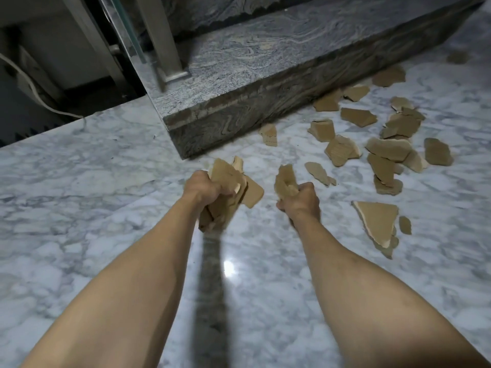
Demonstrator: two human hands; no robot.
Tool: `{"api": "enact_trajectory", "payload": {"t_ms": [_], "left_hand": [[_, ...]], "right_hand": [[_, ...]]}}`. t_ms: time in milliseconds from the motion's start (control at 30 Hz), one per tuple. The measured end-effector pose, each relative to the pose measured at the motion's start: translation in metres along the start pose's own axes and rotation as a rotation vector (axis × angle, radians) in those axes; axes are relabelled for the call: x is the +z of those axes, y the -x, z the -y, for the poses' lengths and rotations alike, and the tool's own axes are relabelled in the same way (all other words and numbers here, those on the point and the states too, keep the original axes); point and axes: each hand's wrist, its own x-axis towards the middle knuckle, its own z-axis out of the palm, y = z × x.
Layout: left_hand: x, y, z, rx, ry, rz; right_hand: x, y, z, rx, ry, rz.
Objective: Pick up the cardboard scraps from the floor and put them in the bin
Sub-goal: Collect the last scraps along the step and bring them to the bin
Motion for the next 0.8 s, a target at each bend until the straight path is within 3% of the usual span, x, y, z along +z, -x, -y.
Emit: {"api": "enact_trajectory", "payload": {"t_ms": [133, 200, 300, 433, 533, 667, 800], "left_hand": [[-0.018, -0.015, 0.012, -0.032, 0.258, -0.040], [-0.021, -0.019, 0.018, -0.058, 0.177, -0.067], [-0.017, -0.017, 0.025, -0.035, -0.205, -0.111], [-0.009, -0.027, 0.026, -0.009, -0.196, -0.024], [-0.006, -0.032, 0.029, -0.023, -0.156, 0.002], [-0.004, -0.034, 0.033, 0.005, -0.133, -0.035], [-0.002, -0.032, 0.033, 0.014, -0.051, -0.053]], "right_hand": [[-0.002, -0.024, 0.006, -0.010, -0.338, 0.132], [-0.004, -0.024, 0.016, -0.083, -0.348, 0.192], [-0.003, -0.009, 0.036, -0.189, -0.172, 0.299], [0.025, 0.004, 0.044, -0.333, 0.256, 0.374], [0.042, 0.009, 0.045, -0.361, 0.452, 0.310], [0.048, 0.008, 0.053, -0.340, 0.517, 0.239], [0.049, -0.002, 0.063, -0.296, 0.313, 0.302]]}}
